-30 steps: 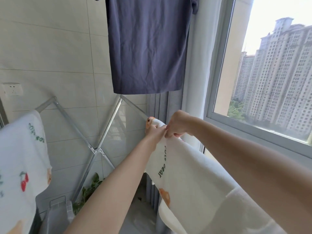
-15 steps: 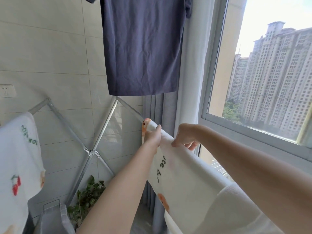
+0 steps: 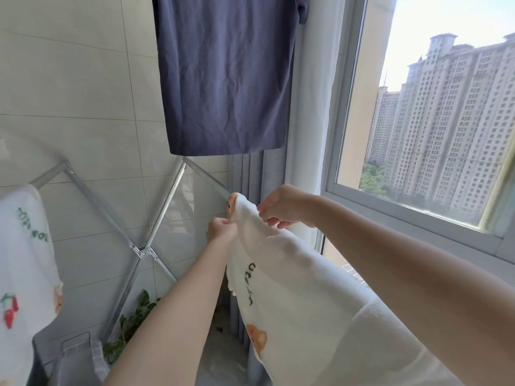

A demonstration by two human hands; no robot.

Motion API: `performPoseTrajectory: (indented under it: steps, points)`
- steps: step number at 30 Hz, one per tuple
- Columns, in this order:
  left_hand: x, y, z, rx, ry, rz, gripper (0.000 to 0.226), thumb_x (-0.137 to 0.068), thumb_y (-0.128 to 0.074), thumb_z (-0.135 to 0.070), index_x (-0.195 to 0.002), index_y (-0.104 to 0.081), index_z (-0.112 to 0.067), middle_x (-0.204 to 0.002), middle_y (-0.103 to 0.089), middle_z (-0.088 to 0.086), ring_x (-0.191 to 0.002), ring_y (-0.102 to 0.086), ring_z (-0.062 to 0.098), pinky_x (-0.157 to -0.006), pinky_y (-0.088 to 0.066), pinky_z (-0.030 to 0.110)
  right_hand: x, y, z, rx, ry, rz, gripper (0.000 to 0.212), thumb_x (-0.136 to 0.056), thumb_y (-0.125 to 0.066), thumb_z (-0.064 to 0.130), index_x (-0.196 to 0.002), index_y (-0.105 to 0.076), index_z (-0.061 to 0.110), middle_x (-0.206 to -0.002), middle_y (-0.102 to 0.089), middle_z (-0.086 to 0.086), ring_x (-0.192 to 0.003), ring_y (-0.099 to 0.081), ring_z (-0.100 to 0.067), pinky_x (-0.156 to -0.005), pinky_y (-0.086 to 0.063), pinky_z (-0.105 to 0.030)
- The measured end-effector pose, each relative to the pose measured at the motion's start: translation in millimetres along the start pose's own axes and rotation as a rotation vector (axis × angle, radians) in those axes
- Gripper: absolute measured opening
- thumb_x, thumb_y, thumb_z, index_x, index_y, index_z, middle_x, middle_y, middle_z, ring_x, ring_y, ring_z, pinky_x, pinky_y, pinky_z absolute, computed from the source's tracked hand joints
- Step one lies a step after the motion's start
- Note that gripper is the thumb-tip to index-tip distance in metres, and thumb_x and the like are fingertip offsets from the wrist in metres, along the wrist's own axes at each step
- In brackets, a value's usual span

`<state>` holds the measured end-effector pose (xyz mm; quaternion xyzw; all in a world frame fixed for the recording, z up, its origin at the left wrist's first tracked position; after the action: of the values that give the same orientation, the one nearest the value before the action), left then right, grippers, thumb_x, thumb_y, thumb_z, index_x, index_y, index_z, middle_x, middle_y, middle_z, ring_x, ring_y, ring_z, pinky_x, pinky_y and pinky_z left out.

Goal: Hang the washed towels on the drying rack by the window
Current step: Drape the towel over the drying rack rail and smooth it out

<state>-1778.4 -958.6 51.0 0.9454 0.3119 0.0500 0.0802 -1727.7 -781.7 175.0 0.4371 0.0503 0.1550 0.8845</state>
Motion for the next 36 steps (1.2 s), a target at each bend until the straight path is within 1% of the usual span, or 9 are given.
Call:
performPoseTrajectory:
  steps: [3,9,11,13,18,22,25,30,36]
  points:
    - [13,-3,-13,0.017,-0.047,0.040,0.027,-0.080,-0.058,-0.027,-0.058,-0.044,-0.019,-0.063,-0.048,-0.003,-0.070,-0.049,0.025,-0.057,-0.036,0.026,-1,6,-13,0.063,-0.056,-0.002,0.037,-0.091,-0.055,0.008,-0.127,-0.057,0.001,-0.123,-0.063,-0.017,-0.094,-0.064,-0.023,-0.075,-0.056,-0.030]
    - [51,-31,-52,-0.070,-0.205,0.135,0.025,-0.087,-0.054,-0.030,-0.065,-0.047,-0.020,-0.095,-0.054,0.006,-0.080,-0.054,0.019,-0.067,-0.040,0.027,19,-17,-61,0.204,-0.334,0.268,0.032,-0.098,-0.044,0.021,-0.123,-0.053,0.004,-0.113,-0.062,-0.016,-0.103,-0.065,-0.033,-0.074,-0.057,-0.039]
    - [65,-48,-54,-0.118,-0.197,0.232,0.033,-0.088,-0.054,-0.033,-0.109,-0.061,-0.009,-0.125,-0.051,0.014,-0.105,-0.057,0.024,-0.083,-0.044,0.030,15,-13,-60,0.264,-0.284,0.204,0.033,-0.096,-0.050,0.026,-0.118,-0.057,0.002,-0.111,-0.067,-0.014,-0.101,-0.068,-0.029,-0.082,-0.058,-0.039]
    - [71,-56,-49,-0.191,-0.174,0.284,0.066,-0.086,-0.055,-0.032,-0.146,-0.034,-0.011,-0.151,-0.030,0.009,-0.130,-0.044,0.027,-0.095,-0.038,0.031,13,-7,-54,0.402,-0.242,0.117,0.033,-0.091,-0.058,0.032,-0.105,-0.060,0.003,-0.108,-0.071,-0.013,-0.095,-0.072,-0.027,-0.083,-0.059,-0.036]
    - [69,-66,-46,-0.270,-0.157,0.374,0.083,-0.084,-0.053,-0.034,-0.152,-0.010,-0.014,-0.159,-0.015,0.003,-0.141,-0.029,0.024,-0.108,-0.030,0.035,14,6,-38,0.648,-0.156,0.012,0.028,-0.084,-0.064,0.040,-0.089,-0.066,0.012,-0.061,-0.064,0.009,-0.043,-0.057,-0.002,-0.046,-0.038,-0.014]
    - [57,-49,-58,-0.235,-0.204,0.209,0.056,-0.064,-0.064,-0.035,-0.108,-0.036,-0.014,-0.113,-0.044,0.000,-0.099,-0.057,0.017,-0.088,-0.049,0.029,17,9,-23,0.277,0.017,0.017,0.029,-0.089,-0.062,0.024,-0.113,-0.071,0.010,-0.089,-0.074,-0.001,-0.070,-0.068,-0.011,-0.068,-0.056,-0.017]
    - [49,-54,-52,-0.187,-0.137,0.298,0.068,-0.076,-0.048,-0.030,-0.138,-0.029,-0.012,-0.139,-0.040,0.002,-0.127,-0.045,0.021,-0.106,-0.037,0.033,30,19,-26,-0.021,0.037,-0.003,0.028,-0.089,-0.065,0.017,-0.117,-0.068,0.013,-0.095,-0.072,-0.006,-0.076,-0.066,-0.012,-0.071,-0.056,-0.021]
    - [55,-46,-58,-0.332,-0.210,0.073,0.069,-0.077,-0.053,-0.044,-0.139,-0.034,-0.020,-0.139,-0.033,0.004,-0.126,-0.038,0.028,-0.086,-0.035,0.034,47,-2,-56,0.253,-0.230,0.300,0.059,-0.088,-0.067,0.030,-0.139,-0.043,0.012,-0.132,-0.053,-0.014,-0.100,-0.062,-0.029,-0.079,-0.056,-0.038]
    - [56,-78,-51,-0.471,-0.215,0.332,0.100,-0.073,-0.064,-0.047,-0.151,-0.017,-0.006,-0.156,-0.014,0.009,-0.142,-0.023,0.025,-0.101,-0.031,0.032,43,-18,-42,0.522,-0.110,0.319,0.052,-0.093,-0.058,0.026,-0.140,-0.044,0.010,-0.126,-0.061,-0.016,-0.106,-0.067,-0.033,-0.091,-0.056,-0.041]
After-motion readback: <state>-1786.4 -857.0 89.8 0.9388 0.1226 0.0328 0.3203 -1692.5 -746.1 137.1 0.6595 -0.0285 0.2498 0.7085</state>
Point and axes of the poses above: each hand's wrist, its own x-axis away from the middle knuckle, its own y-axis out of the back of the hand, z = x × y, the point moved 9 cm from there along -x, towards the middle knuckle
